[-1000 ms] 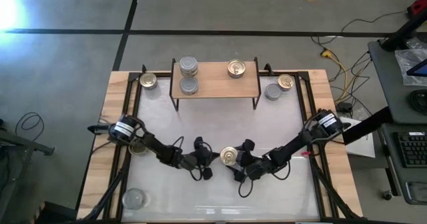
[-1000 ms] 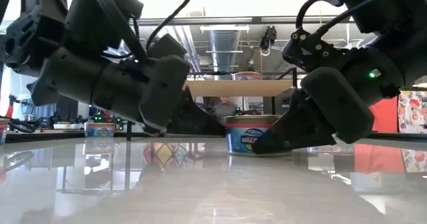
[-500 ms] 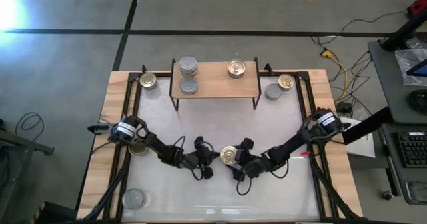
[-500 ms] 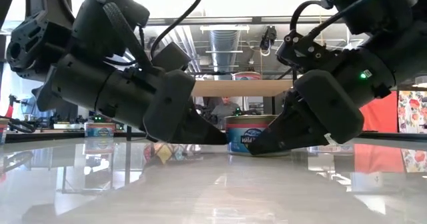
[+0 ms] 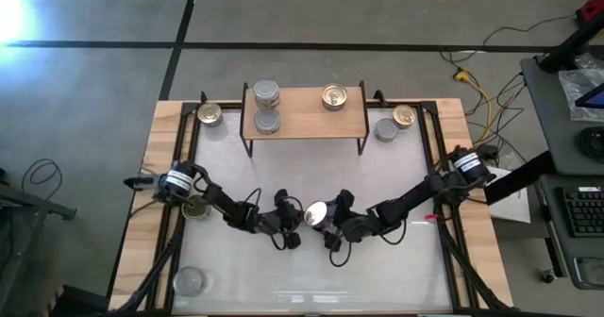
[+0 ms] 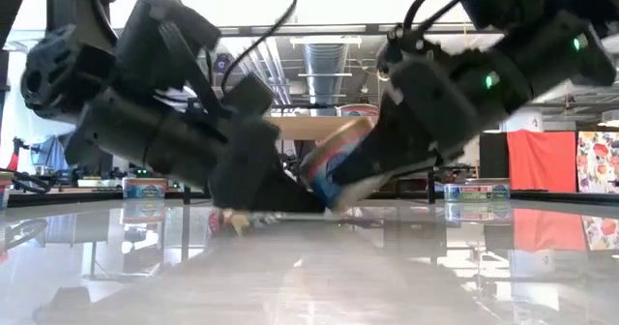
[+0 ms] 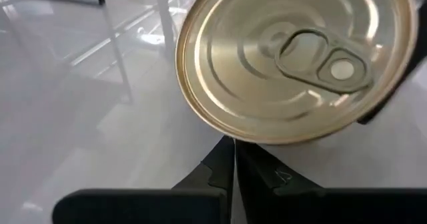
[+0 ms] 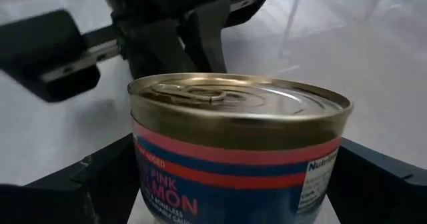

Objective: Stack canned seafood by type on shelf
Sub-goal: Put the blue tuna can on the shelf

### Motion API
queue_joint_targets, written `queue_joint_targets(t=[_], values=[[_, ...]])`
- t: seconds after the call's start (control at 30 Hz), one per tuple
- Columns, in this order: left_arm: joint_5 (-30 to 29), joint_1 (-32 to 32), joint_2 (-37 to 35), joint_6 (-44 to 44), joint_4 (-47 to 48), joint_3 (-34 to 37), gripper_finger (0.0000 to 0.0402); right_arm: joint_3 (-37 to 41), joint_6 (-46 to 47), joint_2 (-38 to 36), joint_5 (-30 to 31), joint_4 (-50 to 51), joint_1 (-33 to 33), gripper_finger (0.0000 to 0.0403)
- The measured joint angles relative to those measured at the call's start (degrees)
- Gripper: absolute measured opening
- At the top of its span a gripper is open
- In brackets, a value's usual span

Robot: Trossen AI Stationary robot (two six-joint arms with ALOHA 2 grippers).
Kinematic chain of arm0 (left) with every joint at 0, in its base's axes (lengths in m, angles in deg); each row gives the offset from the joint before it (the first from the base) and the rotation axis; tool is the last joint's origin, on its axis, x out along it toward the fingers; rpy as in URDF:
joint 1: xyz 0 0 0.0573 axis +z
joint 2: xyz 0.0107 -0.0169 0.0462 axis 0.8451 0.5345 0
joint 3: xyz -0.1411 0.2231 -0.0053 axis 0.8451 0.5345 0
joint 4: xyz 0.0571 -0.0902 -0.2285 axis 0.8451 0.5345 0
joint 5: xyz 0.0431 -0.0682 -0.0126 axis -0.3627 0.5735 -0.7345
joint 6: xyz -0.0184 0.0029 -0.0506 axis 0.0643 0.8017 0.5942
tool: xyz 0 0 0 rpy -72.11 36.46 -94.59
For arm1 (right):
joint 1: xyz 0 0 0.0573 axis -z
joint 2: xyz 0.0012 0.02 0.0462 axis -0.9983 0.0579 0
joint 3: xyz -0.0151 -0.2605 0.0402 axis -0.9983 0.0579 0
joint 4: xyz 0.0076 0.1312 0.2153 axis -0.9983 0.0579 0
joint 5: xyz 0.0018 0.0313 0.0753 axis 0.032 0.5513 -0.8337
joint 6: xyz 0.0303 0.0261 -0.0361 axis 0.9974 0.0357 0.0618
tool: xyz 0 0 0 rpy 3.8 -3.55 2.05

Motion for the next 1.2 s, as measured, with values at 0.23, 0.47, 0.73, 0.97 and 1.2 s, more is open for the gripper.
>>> queue_joint_targets(t=[0.23,0.47,0.73,0.97,1.2], values=[[-1.2,0.0,-5.3,-2.6,0.1,2.7,0.0002,0.0,-3.8,-10.5,-3.9,12.5,1.7,0.037],[-1.8,0.0,-11.8,-5.0,0.5,6.0,0.0002,-0.3,-11.9,-22.6,-2.6,17.4,6.6,0.037],[-1.9,0.4,-19.5,-18.8,0.3,4.3,0.0002,-0.2,-21.4,-29.4,2.8,15.1,17.7,0.037],[-1.9,6.2,-28.3,-25.2,9.7,1.7,0.0001,-0.2,-24.6,-25.5,2.8,7.0,25.8,0.037],[10.3,17.3,-35.3,-21.7,24.4,-3.2,0.0001,-0.1,-23.0,-24.2,2.3,7.9,30.1,0.037]])
